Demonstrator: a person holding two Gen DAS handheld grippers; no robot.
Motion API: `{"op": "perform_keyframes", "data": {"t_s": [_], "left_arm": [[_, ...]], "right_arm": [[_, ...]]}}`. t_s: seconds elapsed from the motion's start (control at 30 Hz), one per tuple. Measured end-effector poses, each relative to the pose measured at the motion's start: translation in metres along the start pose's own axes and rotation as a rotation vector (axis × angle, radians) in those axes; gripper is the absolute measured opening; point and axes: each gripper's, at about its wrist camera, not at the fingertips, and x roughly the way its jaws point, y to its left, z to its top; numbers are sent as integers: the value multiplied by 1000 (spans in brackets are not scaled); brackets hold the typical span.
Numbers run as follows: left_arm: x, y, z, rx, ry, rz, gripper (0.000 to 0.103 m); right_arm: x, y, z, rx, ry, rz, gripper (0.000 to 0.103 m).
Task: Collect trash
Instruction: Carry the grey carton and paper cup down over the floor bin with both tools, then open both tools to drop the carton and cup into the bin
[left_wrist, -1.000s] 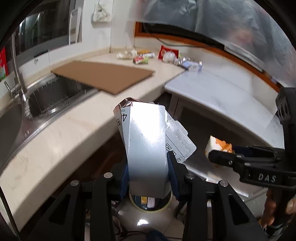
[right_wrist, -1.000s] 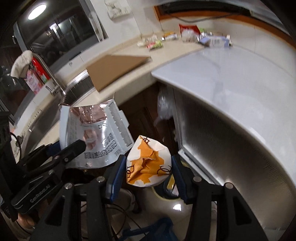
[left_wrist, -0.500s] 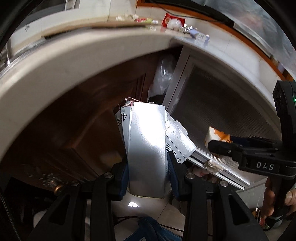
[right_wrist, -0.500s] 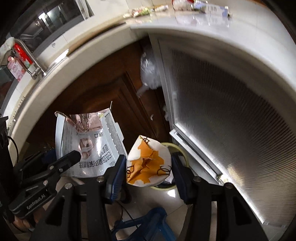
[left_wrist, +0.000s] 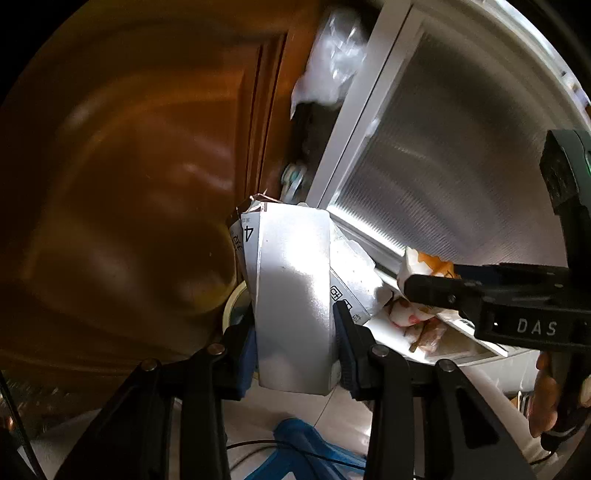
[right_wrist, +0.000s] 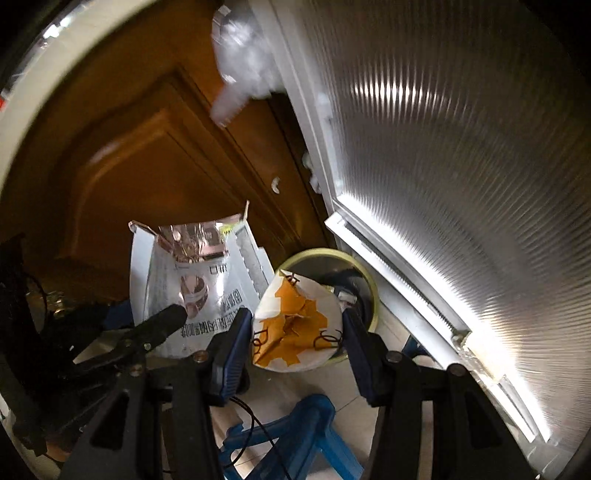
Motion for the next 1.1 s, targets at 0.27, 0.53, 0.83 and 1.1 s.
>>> {"op": "perform_keyframes", "data": {"t_s": [0.27, 0.53, 0.83, 1.1], "left_arm": [[56, 16, 10, -33, 126, 25, 36], [81, 14, 12, -28, 188, 14, 36], [85, 25, 17, -65, 202, 18, 37], [83, 29, 15, -62, 211, 51, 63]], "right_arm": [[37, -17, 10, 48, 46, 10, 50], [62, -32, 15, 83, 76, 17, 50], [82, -38, 21, 78, 106, 19, 50], [88, -33, 25, 60, 117, 19, 51]]}}
